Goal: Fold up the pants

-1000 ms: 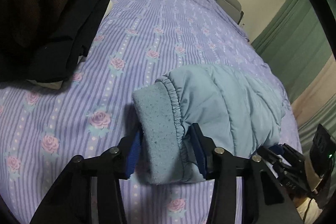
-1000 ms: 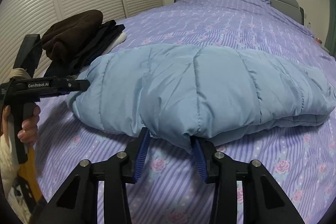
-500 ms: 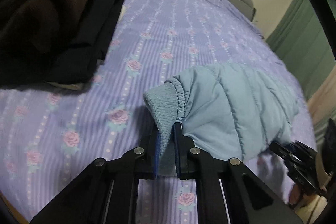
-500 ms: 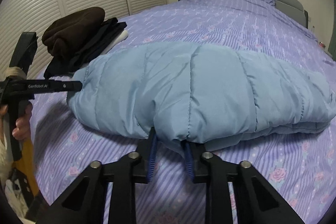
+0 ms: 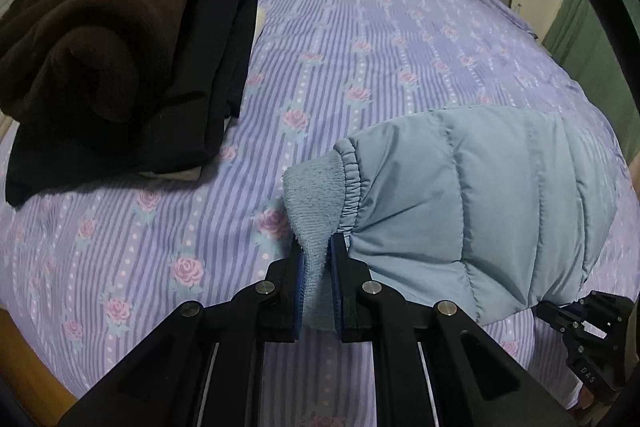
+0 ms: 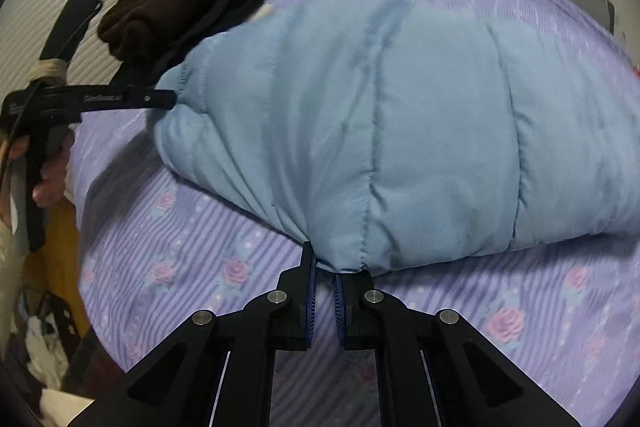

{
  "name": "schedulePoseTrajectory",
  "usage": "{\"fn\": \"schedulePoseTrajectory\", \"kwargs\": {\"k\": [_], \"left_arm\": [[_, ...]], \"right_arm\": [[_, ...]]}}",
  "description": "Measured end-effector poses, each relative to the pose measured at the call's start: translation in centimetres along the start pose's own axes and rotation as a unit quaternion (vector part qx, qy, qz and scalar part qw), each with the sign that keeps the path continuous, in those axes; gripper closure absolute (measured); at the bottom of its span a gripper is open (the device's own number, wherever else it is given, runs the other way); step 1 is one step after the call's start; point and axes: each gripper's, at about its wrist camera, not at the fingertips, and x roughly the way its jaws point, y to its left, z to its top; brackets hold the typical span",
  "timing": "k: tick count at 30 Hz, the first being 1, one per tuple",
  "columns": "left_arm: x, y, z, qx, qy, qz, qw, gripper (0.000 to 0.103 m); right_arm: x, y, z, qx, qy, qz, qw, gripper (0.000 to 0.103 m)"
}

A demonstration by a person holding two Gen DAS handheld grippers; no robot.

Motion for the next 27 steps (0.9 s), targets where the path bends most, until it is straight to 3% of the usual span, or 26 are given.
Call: {"fn": "schedulePoseTrajectory", "kwargs": {"k": [3, 5, 9, 12, 14, 17, 20, 24, 27], "left_arm": [[-0.1, -0.4, 0.0, 0.004, -0.001, 0.009, 0.9999, 0.090], [-0.2, -0.6, 0.0, 0.012, -0.005, 0.018, 0.9998, 0.090], [-1.4, -2.0, -0.7, 0.043, -0.014, 0.040, 0.9982, 0.088], [-3.9, -2.9, -1.2, 0.069, -0.042, 0.066, 0.9946, 0.083], [-7.0, -3.7, -1.5, 0.088, -0.085, 0.080, 0.9893, 0.067], [-10.6, -5.5, -1.6, 0.105, -0.122, 0.057, 0.9853, 0.063], [-12.3, -8.8, -1.6, 0.135, -0.143, 0.016, 0.9803, 0.062], [-11.3, -14.0, -1.0, 0.176, -0.149, -0.039, 0.9723, 0.065], [-8.6, -18.0, -0.4, 0.187, -0.126, -0.099, 0.9692, 0.068]], "right_arm": [[-1.3, 0.4, 0.0, -0.004, -0.015, -0.010, 1.000, 0.089], [-2.6, 1.1, -0.2, -0.014, -0.021, -0.044, 0.999, 0.082], [-7.2, 2.1, -0.3, -0.017, -0.070, -0.105, 0.992, 0.082], [-10.1, 0.7, 0.6, 0.006, -0.106, -0.105, 0.989, 0.082], [-11.3, -0.8, 1.3, 0.014, -0.130, -0.110, 0.985, 0.082], [-11.9, -2.9, 1.9, 0.013, -0.145, -0.140, 0.979, 0.078], [-12.7, -5.8, 1.6, 0.040, -0.162, -0.139, 0.976, 0.078], [-13.4, -10.2, 0.6, 0.096, -0.180, -0.143, 0.968, 0.077], [-13.2, -13.0, 0.5, 0.130, -0.176, -0.144, 0.965, 0.077]]}}
